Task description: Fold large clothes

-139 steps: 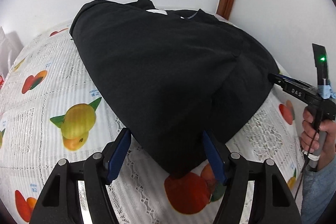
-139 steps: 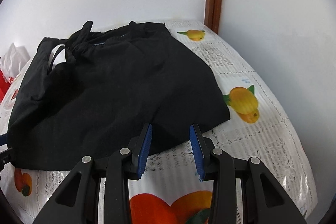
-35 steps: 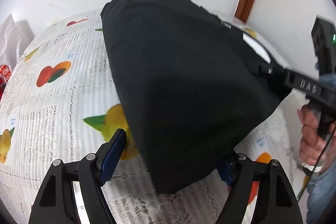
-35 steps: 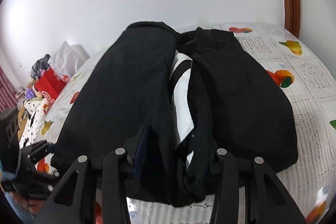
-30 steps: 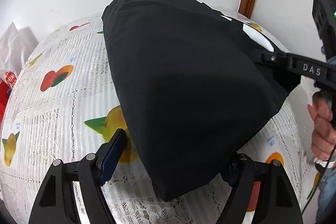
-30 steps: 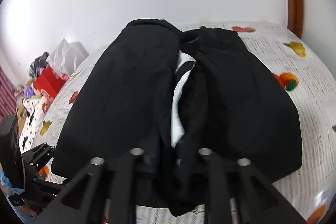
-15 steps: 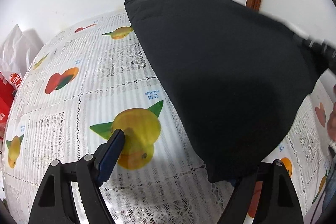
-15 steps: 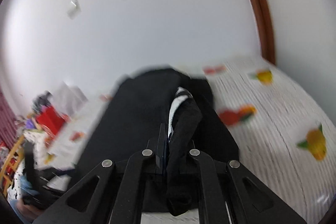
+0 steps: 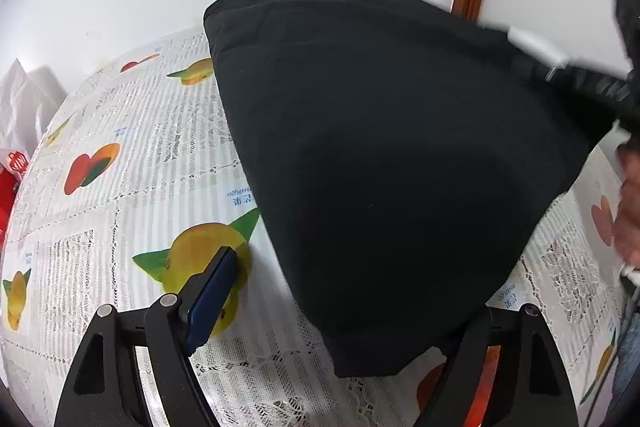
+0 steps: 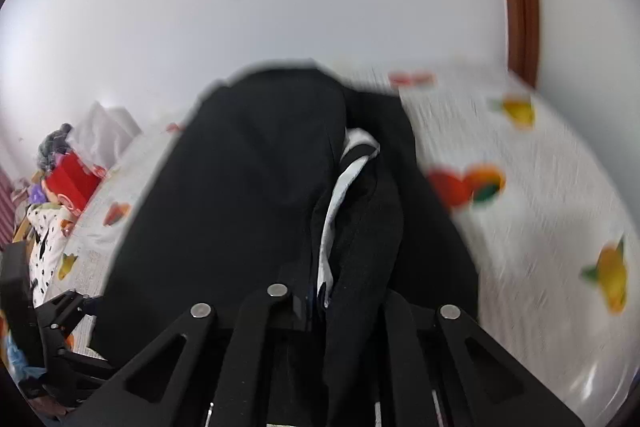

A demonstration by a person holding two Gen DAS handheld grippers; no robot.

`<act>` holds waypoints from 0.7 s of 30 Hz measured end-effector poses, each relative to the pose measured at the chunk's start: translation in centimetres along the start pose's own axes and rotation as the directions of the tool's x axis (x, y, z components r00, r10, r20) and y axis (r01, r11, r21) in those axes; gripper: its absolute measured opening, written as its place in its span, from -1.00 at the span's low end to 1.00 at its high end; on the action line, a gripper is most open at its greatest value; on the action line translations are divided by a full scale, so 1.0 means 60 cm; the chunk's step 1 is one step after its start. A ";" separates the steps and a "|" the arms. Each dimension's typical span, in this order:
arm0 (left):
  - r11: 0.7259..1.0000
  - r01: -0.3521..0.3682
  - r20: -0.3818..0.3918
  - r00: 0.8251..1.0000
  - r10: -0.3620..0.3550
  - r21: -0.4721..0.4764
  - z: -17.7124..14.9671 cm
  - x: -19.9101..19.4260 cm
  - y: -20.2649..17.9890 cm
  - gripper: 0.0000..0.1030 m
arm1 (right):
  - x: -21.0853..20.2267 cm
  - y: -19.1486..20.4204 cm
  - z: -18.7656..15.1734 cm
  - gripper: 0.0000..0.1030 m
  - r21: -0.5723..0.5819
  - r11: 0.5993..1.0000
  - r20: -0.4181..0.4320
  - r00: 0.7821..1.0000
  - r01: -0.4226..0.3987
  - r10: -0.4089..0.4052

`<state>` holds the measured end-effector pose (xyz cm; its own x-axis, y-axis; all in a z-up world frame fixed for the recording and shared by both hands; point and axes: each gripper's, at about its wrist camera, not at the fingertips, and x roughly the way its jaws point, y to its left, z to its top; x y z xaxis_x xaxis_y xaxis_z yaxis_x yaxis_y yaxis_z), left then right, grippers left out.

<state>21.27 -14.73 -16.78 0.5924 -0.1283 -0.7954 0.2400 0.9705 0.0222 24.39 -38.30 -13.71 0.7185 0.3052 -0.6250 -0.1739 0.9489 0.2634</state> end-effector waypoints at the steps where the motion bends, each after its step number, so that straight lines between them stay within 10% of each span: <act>1: 1.000 -0.005 0.007 1.000 0.005 0.002 -0.001 0.000 -0.002 0.60 | -0.028 -0.008 0.003 -0.88 0.008 0.998 0.087 0.995 -0.058 0.057; 4: 1.000 -0.002 0.010 1.000 0.002 -0.001 -0.004 -0.002 -0.001 0.60 | -0.060 -0.043 -0.002 -0.87 0.086 0.989 0.193 0.976 -0.119 0.101; 9: 1.000 0.002 0.016 1.000 -0.002 -0.005 -0.013 -0.009 -0.005 0.60 | -0.009 -0.060 -0.023 -0.63 0.084 0.994 -0.014 0.997 0.076 -0.075; 21: 0.996 0.087 0.016 0.996 -0.087 0.000 -0.038 -0.047 0.038 0.52 | -0.142 -0.109 -0.074 -0.42 0.015 0.958 -0.039 0.957 0.288 -0.287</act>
<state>18.40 -11.66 -15.88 0.5812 -0.2154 -0.7847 0.2909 0.9556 -0.0468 16.41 -46.74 -13.39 0.7114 0.0230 -0.7024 0.0501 0.9953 0.0834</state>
